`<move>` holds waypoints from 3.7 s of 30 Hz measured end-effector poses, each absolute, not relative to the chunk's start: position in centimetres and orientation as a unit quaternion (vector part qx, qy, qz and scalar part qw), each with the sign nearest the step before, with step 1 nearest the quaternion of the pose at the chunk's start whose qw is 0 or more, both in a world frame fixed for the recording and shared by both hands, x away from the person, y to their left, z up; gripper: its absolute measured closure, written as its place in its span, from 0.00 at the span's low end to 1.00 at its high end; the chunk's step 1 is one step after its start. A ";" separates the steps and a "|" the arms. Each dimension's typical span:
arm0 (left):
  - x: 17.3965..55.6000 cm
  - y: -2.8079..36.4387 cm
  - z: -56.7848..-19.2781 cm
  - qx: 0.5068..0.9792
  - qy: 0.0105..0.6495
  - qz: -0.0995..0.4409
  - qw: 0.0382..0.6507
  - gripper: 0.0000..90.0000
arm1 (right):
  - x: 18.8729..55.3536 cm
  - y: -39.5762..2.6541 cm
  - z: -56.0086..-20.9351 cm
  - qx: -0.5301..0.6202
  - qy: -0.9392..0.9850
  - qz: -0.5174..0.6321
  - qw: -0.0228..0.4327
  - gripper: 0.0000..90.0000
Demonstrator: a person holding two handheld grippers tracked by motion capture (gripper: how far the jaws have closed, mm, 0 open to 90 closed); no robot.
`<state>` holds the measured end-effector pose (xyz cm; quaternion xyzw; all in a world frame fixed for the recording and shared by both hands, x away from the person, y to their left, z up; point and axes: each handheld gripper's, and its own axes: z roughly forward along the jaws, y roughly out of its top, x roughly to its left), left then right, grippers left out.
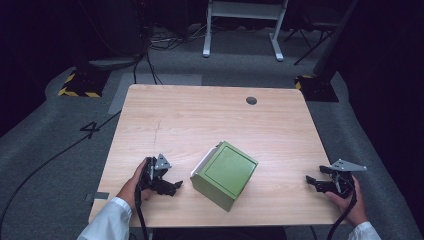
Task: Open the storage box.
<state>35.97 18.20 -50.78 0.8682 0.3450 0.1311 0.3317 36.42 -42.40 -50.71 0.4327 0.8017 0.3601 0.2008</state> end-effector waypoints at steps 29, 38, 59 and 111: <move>39.2 17.3 -44.2 0.839 0.277 0.104 0.456 0.32 | 36.4 -42.4 -50.7 0.433 0.802 0.360 0.201 0.23; 40.5 15.1 -44.3 0.853 0.250 0.083 0.450 0.31 | 36.4 -42.4 -50.7 0.433 0.802 0.360 0.201 0.23; 42.8 11.0 -47.1 0.889 0.233 0.039 0.391 0.25 | 36.4 -42.4 -50.7 0.433 0.802 0.360 0.201 0.23; 44.1 16.7 -48.1 0.890 0.264 0.038 0.369 0.53 | 36.4 -42.4 -50.7 0.433 0.802 0.360 0.201 0.23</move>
